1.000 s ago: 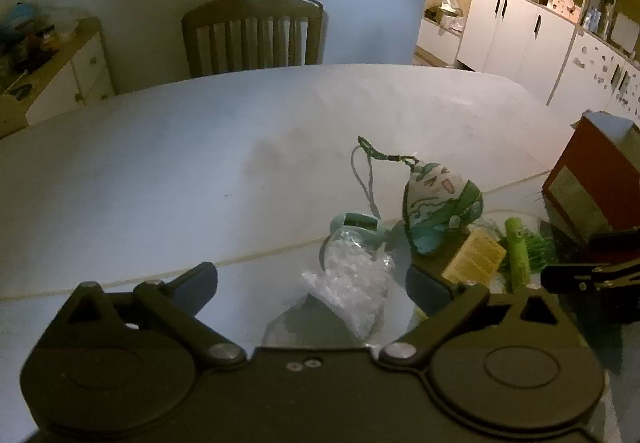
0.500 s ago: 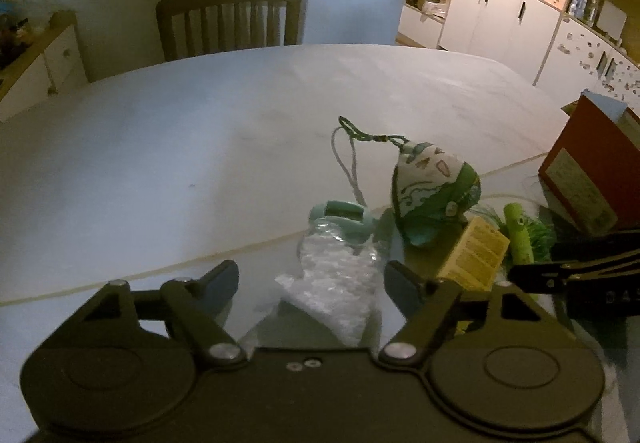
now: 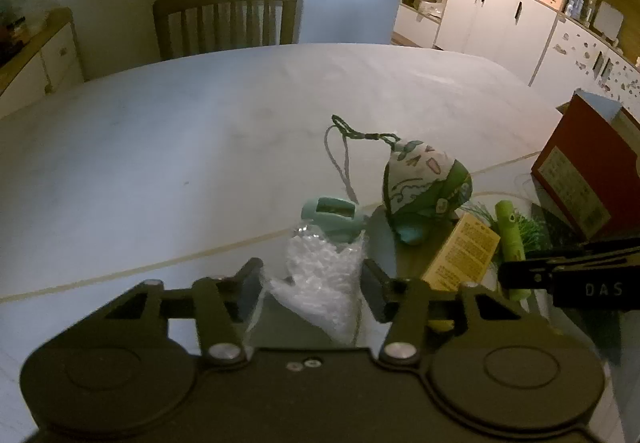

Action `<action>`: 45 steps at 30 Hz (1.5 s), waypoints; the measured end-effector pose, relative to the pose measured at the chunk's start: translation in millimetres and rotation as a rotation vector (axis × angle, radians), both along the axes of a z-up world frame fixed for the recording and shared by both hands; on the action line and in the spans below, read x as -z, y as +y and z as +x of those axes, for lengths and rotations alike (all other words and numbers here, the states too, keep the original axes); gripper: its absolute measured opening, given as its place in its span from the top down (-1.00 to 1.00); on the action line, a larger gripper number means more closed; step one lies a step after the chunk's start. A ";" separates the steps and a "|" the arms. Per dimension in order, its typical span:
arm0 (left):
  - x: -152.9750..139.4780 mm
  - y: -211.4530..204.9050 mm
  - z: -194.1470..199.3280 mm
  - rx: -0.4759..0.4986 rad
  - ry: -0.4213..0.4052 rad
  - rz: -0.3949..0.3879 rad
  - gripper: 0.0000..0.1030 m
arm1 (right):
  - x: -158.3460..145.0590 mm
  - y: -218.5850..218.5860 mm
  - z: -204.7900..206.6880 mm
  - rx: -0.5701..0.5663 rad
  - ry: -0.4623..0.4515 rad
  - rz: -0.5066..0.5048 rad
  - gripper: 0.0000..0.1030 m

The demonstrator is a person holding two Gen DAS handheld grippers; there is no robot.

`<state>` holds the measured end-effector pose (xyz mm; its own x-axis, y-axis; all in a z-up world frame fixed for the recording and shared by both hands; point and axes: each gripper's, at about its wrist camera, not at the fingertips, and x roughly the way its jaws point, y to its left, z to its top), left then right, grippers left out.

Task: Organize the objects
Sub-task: 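Grasp the clear bubble-wrap bag with the left gripper while the right gripper grasps the green highlighter, then carry the bubble-wrap bag and green highlighter with both grippers into the box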

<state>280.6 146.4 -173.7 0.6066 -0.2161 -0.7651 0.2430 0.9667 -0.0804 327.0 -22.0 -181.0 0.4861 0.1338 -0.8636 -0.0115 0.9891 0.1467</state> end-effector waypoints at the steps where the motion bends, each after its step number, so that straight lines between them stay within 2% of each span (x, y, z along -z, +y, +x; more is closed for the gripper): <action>1: -0.1 0.9 -0.2 -0.005 0.002 -0.005 0.09 | -0.1 0.0 -0.6 -0.001 0.003 0.003 0.60; 8: -6.0 6.8 -6.7 -0.021 0.006 -0.027 0.33 | -3.6 -3.8 -6.4 0.006 -0.006 0.026 0.67; 18: -26.7 13.4 -28.2 -0.063 0.011 -0.059 0.34 | -24.3 -15.7 -30.6 -0.006 -0.021 0.097 0.70; 25: -52.5 13.4 -48.2 -0.094 0.001 -0.130 0.34 | -46.3 -28.9 -56.1 -0.026 -0.044 0.143 0.71; 36: -92.8 -38.0 -78.0 -0.030 -0.002 -0.161 0.34 | -94.1 -74.6 -99.4 -0.034 -0.129 0.205 0.71; 45: -119.5 -104.0 -92.7 0.044 -0.013 -0.186 0.34 | -126.8 -142.5 -120.4 0.009 -0.207 0.236 0.71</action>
<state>187.9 42.4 -54.2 0.6033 -0.3796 -0.7013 0.2865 0.9239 -0.2537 206.6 -164.6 -54.2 0.6505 0.3137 -0.6917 -0.0568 0.9283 0.3675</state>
